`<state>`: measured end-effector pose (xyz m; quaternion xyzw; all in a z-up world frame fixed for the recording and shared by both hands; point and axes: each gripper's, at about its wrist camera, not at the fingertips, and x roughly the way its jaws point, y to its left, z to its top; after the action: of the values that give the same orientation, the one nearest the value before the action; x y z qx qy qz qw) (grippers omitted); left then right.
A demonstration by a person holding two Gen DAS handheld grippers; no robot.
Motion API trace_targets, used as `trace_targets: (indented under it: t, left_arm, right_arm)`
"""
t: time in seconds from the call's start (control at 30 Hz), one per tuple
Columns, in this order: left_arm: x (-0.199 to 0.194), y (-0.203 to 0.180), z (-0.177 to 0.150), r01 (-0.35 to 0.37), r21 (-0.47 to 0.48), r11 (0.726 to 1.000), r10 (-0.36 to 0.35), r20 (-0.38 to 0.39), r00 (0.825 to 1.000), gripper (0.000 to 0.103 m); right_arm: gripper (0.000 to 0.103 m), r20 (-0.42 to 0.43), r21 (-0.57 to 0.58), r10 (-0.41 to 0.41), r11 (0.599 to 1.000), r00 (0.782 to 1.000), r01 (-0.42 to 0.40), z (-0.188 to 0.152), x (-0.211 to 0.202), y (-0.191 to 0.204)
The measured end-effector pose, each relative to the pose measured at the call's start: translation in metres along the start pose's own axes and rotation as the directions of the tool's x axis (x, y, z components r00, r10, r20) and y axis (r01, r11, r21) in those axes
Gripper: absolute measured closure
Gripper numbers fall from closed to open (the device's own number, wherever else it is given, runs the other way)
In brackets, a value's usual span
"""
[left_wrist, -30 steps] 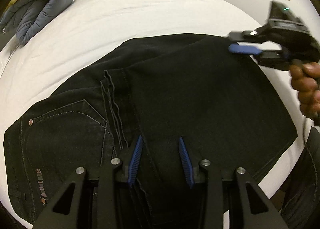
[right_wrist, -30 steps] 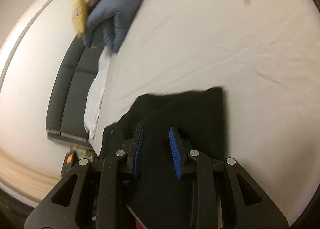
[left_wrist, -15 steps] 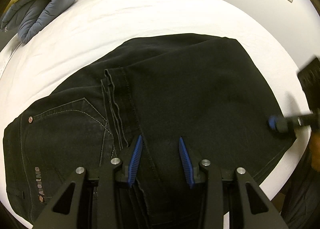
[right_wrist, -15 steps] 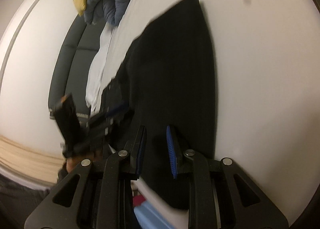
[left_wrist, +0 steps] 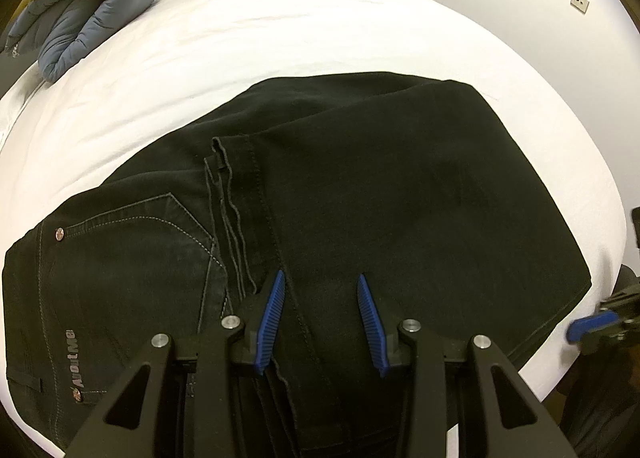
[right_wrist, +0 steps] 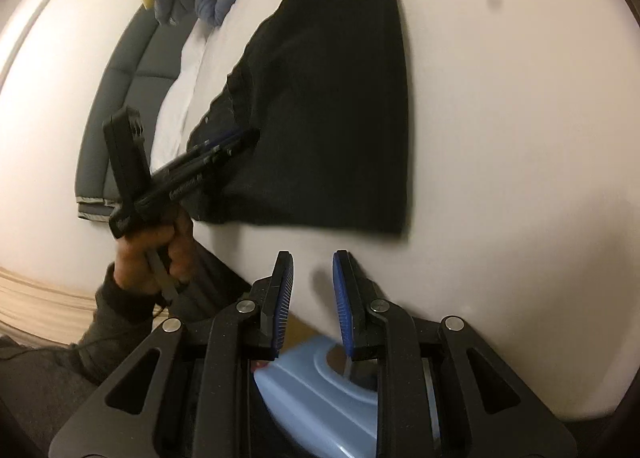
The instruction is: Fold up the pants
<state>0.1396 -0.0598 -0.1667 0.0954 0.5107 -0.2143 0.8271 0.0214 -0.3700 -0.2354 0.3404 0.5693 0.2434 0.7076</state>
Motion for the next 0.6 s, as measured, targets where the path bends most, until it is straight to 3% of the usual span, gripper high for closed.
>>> trace_targets:
  t: [0.13, 0.23, 0.27, 0.33, 0.37, 0.47, 0.57, 0.6]
  left_arm:
    - [-0.011, 0.009, -0.006, 0.049, -0.045, 0.998, -0.047, 0.043, 0.998, 0.057]
    - [-0.038, 0.027, -0.020, 0.050, -0.129, 0.990, -0.035, 0.112, 0.993, 0.035]
    - [-0.051, 0.038, -0.028, 0.048, -0.177, 0.983, -0.021, 0.150, 0.989, 0.028]
    - [-0.076, 0.067, -0.049, 0.060, -0.294, 0.954, 0.004, 0.213, 0.977, 0.023]
    - [-0.087, 0.084, -0.062, 0.078, -0.358, 0.931, 0.012, 0.241, 0.971, 0.021]
    - [-0.112, 0.141, -0.103, 0.128, -0.559, 0.819, 0.045, 0.285, 0.958, 0.020]
    - [-0.123, 0.187, -0.144, 0.182, -0.705, 0.686, 0.067, 0.310, 0.948, 0.020]
    - [-0.125, 0.202, -0.157, 0.219, -0.749, 0.626, 0.063, 0.328, 0.943, 0.020]
  right_arm:
    - [0.080, 0.086, -0.004, 0.081, 0.997, 0.993, -0.081, 0.000, -0.022, 0.017]
    - [0.078, 0.133, -0.025, 0.126, 0.992, 0.983, -0.123, 0.020, -0.021, 0.040]
    - [0.074, 0.132, -0.027, 0.149, 0.989, 0.980, -0.147, 0.031, -0.014, 0.047]
    - [0.056, 0.114, -0.040, 0.164, 0.986, 0.980, -0.161, 0.048, 0.003, 0.062]
    - [0.043, 0.105, -0.053, 0.179, 0.983, 0.978, -0.175, 0.055, 0.013, 0.071]
    - [0.042, 0.065, -0.082, 0.237, 0.969, 0.969, -0.232, 0.074, 0.044, 0.095]
    - [0.042, 0.018, -0.101, 0.262, 0.961, 0.965, -0.259, 0.091, 0.083, 0.120]
    - [0.042, 0.003, -0.098, 0.271, 0.958, 0.962, -0.270, 0.095, 0.092, 0.125]
